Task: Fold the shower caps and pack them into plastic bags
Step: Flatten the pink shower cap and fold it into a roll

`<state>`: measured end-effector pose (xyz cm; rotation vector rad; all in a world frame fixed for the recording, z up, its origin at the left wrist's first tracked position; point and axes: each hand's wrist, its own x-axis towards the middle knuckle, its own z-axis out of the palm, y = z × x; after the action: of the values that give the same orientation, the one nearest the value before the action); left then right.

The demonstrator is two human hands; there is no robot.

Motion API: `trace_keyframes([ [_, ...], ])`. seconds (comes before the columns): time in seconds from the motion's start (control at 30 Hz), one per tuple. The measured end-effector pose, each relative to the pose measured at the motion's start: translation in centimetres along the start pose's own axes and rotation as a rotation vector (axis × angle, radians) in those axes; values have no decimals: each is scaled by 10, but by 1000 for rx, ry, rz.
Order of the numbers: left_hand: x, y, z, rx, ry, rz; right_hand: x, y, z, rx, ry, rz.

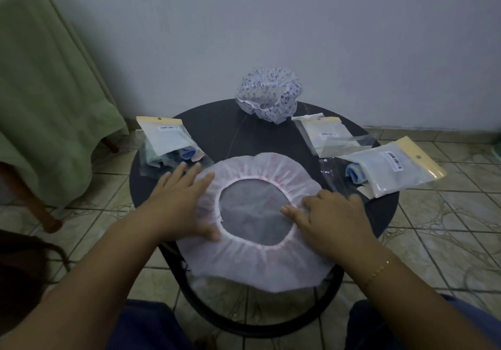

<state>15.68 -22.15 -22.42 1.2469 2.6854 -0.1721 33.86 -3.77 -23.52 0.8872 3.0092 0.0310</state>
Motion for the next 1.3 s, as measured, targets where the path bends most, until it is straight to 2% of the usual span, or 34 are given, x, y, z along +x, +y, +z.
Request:
trace_keyframes([
  [0.07, -5, -2, -5, 44, 128, -27, -3, 0, -8, 7, 8, -3],
  [0.13, -8, 1, -6, 24, 191, -33, -6, -1, -10, 45, 42, -21],
  [0.2, -9, 9, -4, -49, 161, -24, -5, -3, -5, 138, 232, -47],
  [0.27, -9, 16, 2, -137, 50, -7, 0, -3, 1, 243, 436, -108],
  [0.3, -8, 18, 5, -168, -30, 14, 3, -3, 3, 269, 396, -123],
  [0.37, -7, 16, 12, -177, -184, 50, 9, -2, 12, 247, 118, -156],
  [0.43, -3, 13, 20, -150, -260, 66, 12, -1, 19, 197, -98, -179],
  [0.53, 0, 12, 26, -124, -255, 85, 14, -1, 25, 167, -192, -170],
  [0.8, 0, 8, 21, -126, -216, 131, 8, -4, 19, 159, -166, -115],
  [0.93, -9, -1, 4, -51, -142, 4, 0, -1, -1, 26, -59, -86],
  [1.03, -17, -5, -7, 3, -12, -71, -3, 1, -10, 128, -16, -103],
  [1.1, -20, -1, -11, -64, 24, -51, -3, 2, -5, 199, 154, -118],
  [1.17, -21, 5, -10, -214, -63, -22, 0, 3, 3, 246, 338, -158],
  [1.2, -21, 8, -7, -254, -141, -14, 3, 4, 7, 275, 335, -173],
  [1.23, -21, 10, -3, -253, -209, -6, 6, 4, 9, 286, 263, -182],
  [1.3, -16, 10, 8, -195, -287, 7, 10, 3, 17, 250, 43, -184],
])
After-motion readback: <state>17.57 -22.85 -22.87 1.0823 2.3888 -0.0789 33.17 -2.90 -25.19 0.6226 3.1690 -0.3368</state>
